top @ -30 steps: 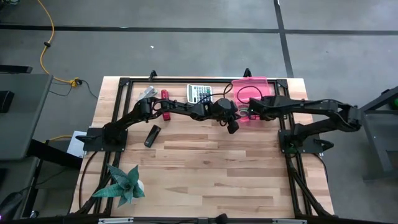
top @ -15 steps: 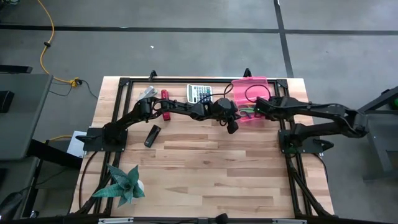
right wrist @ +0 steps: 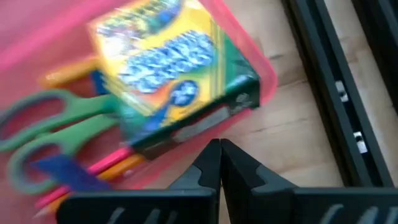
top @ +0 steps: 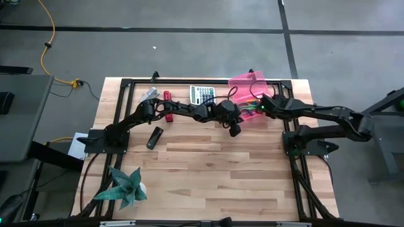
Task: Pack school essentials
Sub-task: Adjust the pink supply box
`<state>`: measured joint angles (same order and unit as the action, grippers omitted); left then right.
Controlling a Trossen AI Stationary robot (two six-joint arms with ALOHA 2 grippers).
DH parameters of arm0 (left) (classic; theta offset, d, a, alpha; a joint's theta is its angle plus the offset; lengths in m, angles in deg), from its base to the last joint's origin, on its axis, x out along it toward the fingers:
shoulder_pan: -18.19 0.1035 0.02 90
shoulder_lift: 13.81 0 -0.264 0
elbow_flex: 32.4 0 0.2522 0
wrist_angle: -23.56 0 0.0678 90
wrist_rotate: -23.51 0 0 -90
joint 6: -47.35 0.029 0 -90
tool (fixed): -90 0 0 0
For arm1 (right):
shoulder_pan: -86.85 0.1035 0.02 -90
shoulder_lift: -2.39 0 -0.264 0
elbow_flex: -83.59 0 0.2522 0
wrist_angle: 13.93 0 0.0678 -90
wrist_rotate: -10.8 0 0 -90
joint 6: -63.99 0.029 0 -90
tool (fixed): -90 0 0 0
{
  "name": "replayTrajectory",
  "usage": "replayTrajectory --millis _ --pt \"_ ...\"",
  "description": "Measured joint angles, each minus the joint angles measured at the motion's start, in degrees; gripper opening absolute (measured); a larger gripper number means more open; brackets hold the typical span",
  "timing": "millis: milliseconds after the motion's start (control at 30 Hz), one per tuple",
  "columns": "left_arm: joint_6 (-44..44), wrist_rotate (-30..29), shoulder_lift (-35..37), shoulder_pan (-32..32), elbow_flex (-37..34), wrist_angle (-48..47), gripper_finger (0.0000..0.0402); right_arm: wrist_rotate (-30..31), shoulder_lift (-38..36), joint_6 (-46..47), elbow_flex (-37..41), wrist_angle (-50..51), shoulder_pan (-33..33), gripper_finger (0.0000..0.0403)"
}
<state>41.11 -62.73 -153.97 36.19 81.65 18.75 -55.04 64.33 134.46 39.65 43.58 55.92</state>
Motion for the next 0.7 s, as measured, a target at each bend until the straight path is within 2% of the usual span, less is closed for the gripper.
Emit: replayTrajectory --millis 233,400,467,567,700 --pt "2.4 3.3 3.8 0.3 0.0 0.3 0.0 -0.7 -5.4 -6.0 -5.9 5.9 1.4 0.0" --pt "2.5 5.9 7.2 1.7 0.0 -1.1 0.0 -8.5 -6.8 -12.2 -7.7 2.4 1.2 0.0" --pt "2.4 9.0 10.3 2.8 0.0 -3.7 0.0 -11.7 -5.9 -13.6 -7.5 -0.6 1.0 0.0" --pt "3.1 12.0 16.2 4.2 -0.1 -7.6 0.0 -12.9 -2.9 -15.5 -7.5 -4.8 1.1 0.0" --pt "5.4 12.1 25.8 5.2 -2.8 -11.2 0.0 -14.0 2.8 -18.4 -7.5 -11.6 0.9 0.0"
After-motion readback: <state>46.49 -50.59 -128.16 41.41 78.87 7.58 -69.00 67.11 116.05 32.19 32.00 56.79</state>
